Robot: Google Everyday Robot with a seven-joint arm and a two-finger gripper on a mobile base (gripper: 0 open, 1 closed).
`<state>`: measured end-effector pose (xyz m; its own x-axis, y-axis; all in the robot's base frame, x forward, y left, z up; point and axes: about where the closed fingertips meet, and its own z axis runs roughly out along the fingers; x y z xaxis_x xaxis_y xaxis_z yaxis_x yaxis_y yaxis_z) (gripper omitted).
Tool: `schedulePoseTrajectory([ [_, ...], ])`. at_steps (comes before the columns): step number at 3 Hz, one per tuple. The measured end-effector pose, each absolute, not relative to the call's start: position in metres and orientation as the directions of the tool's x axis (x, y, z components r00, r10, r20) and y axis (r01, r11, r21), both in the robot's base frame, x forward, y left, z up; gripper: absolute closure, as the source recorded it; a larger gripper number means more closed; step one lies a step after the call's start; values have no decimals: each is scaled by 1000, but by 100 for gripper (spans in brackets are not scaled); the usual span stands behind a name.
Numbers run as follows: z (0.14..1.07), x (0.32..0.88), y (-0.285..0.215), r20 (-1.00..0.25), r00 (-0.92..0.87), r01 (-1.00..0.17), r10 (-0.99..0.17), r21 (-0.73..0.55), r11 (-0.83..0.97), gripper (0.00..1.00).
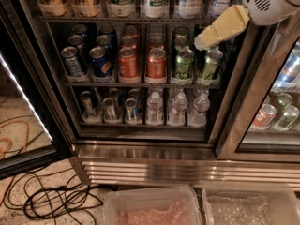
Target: Pick blue plastic bottle from top shelf of fridge
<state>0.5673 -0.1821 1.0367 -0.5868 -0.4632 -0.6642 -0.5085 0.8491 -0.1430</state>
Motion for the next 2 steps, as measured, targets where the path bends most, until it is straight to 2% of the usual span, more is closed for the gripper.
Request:
schedulePoseTrajectory([
  [1, 1043, 572, -179, -702, -566, -463, -433, -164, 871, 9],
  [2, 1048, 599, -184, -737, -560, -364, -378, -191, 912, 9],
])
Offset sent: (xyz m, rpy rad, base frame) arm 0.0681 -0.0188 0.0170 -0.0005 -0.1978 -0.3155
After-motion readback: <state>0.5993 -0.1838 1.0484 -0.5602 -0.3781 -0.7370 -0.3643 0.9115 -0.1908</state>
